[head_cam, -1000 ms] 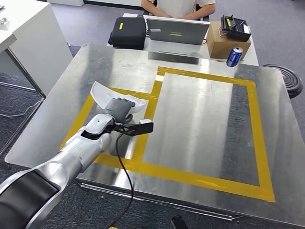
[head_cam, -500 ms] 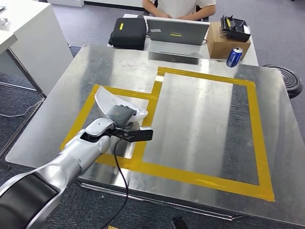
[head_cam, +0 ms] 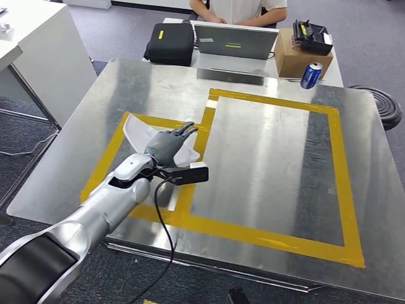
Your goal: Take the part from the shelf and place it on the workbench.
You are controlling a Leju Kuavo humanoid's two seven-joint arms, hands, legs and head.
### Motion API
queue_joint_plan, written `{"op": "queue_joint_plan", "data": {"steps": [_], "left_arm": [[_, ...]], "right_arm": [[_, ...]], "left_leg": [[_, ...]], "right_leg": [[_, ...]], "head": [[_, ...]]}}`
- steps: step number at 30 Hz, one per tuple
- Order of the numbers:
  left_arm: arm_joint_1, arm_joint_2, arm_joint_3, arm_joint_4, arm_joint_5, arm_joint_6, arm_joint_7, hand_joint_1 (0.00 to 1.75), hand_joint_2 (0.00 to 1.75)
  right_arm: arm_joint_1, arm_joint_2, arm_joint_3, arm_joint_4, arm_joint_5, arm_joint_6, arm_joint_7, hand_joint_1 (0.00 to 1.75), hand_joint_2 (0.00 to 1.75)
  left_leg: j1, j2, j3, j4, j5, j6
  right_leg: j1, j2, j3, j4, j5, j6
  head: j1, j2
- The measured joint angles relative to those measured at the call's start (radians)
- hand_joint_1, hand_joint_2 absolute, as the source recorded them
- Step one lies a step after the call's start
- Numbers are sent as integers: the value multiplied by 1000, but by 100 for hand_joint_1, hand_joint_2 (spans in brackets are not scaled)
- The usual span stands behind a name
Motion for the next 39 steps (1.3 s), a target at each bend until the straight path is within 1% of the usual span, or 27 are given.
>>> {"op": "queue_joint_plan", "data": {"steps": [2,4,6,7,9,11,13,14,16,18,19,20,22,24,25,28,30,32,33,35,37,39], "left_arm": [[12,7,-7,-87,19,-17,-10,0,0],[19,15,-28,-189,15,-47,8,0,0],[22,25,-56,-293,36,-87,21,0,0],[26,29,-69,-343,75,-117,15,0,0],[44,36,-85,-434,244,-215,-31,0,0],[79,46,-85,-522,487,-339,-91,0,0],[127,64,-63,-620,741,-438,-142,0,0],[150,74,-40,-668,860,-471,-162,0,0],[190,94,28,-749,1044,-498,-191,0,0],[227,110,119,-812,1150,-493,-212,0,0],[244,116,167,-839,1172,-487,-222,0,0],[262,121,216,-865,1174,-473,-232,0,0],[304,134,301,-911,1137,-416,-264,0,0],[371,156,392,-959,1120,-360,-322,0,0],[410,167,445,-982,1130,-351,-351,0,0],[518,191,641,-1049,1196,-373,-409,0,0],[569,198,784,-1087,1240,-406,-415,0,0],[601,202,901,-1115,1254,-440,-408,0,0],[611,202,945,-1126,1252,-451,-404,0,0],[629,203,1003,-1143,1245,-444,-404,0,0],[652,210,1066,-1160,1258,-412,-423,0,0],[674,225,1156,-1171,1315,-399,-450,0,0]], "right_arm": [[4,0,-8,0,-5,0,-4,0,0],[6,0,-15,1,-7,-1,-9,0,0],[7,0,-20,2,-9,-2,-19,0,0],[8,0,-22,2,-9,-4,-25,0,0],[9,0,-24,3,-4,-5,-34,0,0],[9,0,-24,3,5,-6,-38,0,0],[9,0,-24,4,11,-6,-36,0,0],[9,0,-24,4,13,-6,-35,0,0],[10,0,-24,4,13,-5,-32,0,0],[11,0,-24,4,11,-3,-34,0,0],[11,0,-25,4,9,-2,-35,0,0],[12,0,-26,5,3,-1,-39,0,0],[14,0,-37,6,-21,-1,-53,0,0],[18,0,-55,7,-45,-2,-69,0,0],[20,0,-62,9,-53,-3,-75,0,0],[24,0,-79,17,-66,-14,-91,0,0],[25,0,-89,23,-73,-20,-100,0,0],[25,0,-93,29,-77,-23,-104,0,0],[25,0,-95,32,-78,-23,-105,0,0],[27,0,-97,37,-80,-26,-105,0,0],[27,0,-98,40,-82,-28,-109,0,0],[29,0,-98,43,-88,-29,-119,0,0]], "left_leg": [[0,0,-1,0,0,0],[0,0,-2,0,0,0],[0,0,-3,0,1,1],[0,0,-3,0,1,1],[0,0,-4,0,1,1],[0,0,-4,0,1,1],[0,1,-5,0,1,1],[0,1,-5,0,1,1],[0,1,-5,0,1,1],[1,1,-4,0,1,0],[1,1,-4,0,1,0],[2,1,-4,0,1,-1],[2,1,-4,-1,0,-2],[2,3,-4,-1,0,-3],[2,5,-4,-1,0,-3],[3,8,-4,-1,-1,-5],[4,8,-4,-1,-2,-6],[5,7,-4,-1,-3,-7],[5,6,-4,-1,-3,-7],[5,4,-5,-1,-4,-8],[5,5,-5,-1,-4,-10],[5,7,-5,-1,-4,-11]], "right_leg": [[0,0,0,0,0,0],[0,0,-1,0,0,0],[0,-1,-1,0,0,0],[0,-1,0,0,0,0],[0,0,1,0,1,0],[0,1,2,0,1,0],[0,2,1,0,1,0],[0,2,1,0,1,0],[0,2,0,1,1,0],[1,2,-4,2,0,-2],[1,2,-6,2,-1,-3],[2,2,-8,2,-1,-3],[3,2,-6,3,-2,-4],[3,5,-3,3,-1,-6],[3,7,-3,3,0,-6],[3,9,-8,3,-2,-9],[4,9,-11,3,-5,-14],[4,7,-11,3,-8,-18],[5,5,-10,3,-9,-19],[6,4,-9,3,-9,-19],[7,7,-6,4,-6,-17],[7,10,-4,5,-3,-15]], "head": [[0,0],[0,0],[0,0],[0,0],[0,0],[0,0],[0,0],[0,0],[0,0],[0,0],[0,0],[0,0],[0,0],[0,0],[0,0],[0,0],[0,0],[0,0],[0,0],[0,0],[0,0],[0,0]]}}
